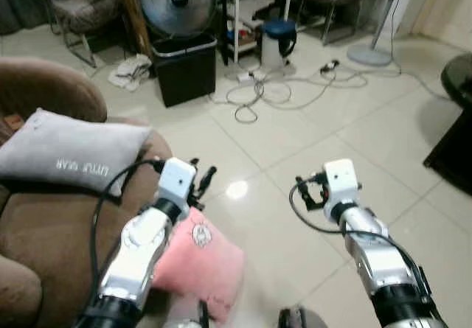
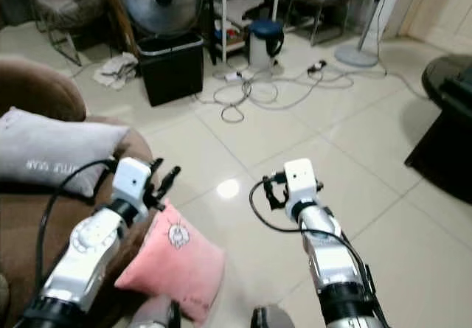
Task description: Move the pillow to the sofa from floor
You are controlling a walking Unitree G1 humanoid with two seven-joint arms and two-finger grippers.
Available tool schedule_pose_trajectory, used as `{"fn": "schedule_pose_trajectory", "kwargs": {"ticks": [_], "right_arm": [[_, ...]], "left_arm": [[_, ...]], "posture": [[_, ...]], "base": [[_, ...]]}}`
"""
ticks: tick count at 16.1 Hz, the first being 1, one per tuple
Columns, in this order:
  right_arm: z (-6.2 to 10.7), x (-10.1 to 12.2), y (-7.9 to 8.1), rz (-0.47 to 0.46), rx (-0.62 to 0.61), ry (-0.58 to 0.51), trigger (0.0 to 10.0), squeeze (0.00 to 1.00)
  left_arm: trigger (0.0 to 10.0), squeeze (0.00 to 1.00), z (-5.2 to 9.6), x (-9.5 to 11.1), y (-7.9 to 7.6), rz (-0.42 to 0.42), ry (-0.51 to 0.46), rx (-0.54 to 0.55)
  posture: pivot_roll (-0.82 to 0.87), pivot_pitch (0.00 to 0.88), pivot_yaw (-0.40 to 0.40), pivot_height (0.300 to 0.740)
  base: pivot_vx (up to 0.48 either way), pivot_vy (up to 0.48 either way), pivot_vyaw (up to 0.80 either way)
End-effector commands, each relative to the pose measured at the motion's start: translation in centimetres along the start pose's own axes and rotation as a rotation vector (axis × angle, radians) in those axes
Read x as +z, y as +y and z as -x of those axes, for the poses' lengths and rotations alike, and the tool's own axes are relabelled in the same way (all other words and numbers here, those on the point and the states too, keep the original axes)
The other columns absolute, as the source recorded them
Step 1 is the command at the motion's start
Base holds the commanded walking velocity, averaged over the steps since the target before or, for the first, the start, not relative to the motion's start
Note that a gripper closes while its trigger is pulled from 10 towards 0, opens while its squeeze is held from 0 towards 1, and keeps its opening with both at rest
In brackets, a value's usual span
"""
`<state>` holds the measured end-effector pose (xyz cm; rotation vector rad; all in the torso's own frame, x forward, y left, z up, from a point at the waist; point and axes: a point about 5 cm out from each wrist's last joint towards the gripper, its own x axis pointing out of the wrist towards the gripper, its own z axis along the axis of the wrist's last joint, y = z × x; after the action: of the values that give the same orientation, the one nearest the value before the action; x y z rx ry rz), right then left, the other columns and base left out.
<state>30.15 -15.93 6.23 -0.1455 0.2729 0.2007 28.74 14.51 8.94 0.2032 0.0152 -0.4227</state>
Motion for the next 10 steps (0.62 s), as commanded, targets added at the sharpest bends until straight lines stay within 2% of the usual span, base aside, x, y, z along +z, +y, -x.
{"fn": "schedule_pose_trajectory", "kwargs": {"ticks": [1, 3, 5, 10], "right_arm": [[-0.29, 0.51, 1.01, -0.013, 0.029, -0.014, 10.0, 0.00], [-0.31, 0.52, 1.02, -0.013, 0.030, -0.013, 10.0, 0.00], [-0.32, 0.51, 1.01, -0.017, 0.030, -0.010, 10.0, 0.00], [-0.31, 0.53, 1.01, -0.016, 0.028, -0.013, 10.0, 0.00]], "left_arm": [[10.0, 0.00, 0.39, -0.14, 1.04, -0.008, 0.013, 0.044], [10.0, 0.00, 0.35, -0.18, 1.12, -0.008, 0.018, 0.048], [10.0, 0.00, 0.28, -0.25, 1.19, -0.013, 0.026, 0.054], [10.0, 0.00, 0.25, -0.32, 1.19, -0.021, 0.031, 0.061]], "posture": [[0.04, 0.000, 0.003, 0.664], [0.04, 0.000, 0.005, 0.664], [0.04, 0.000, 0.005, 0.639], [0.04, 0.000, 0.005, 0.614]], "base": [[0.000, 0.000, 0.00], [0.000, 0.000, 0.00], [0.000, 0.000, 0.00], [0.000, 0.000, 0.00]]}}
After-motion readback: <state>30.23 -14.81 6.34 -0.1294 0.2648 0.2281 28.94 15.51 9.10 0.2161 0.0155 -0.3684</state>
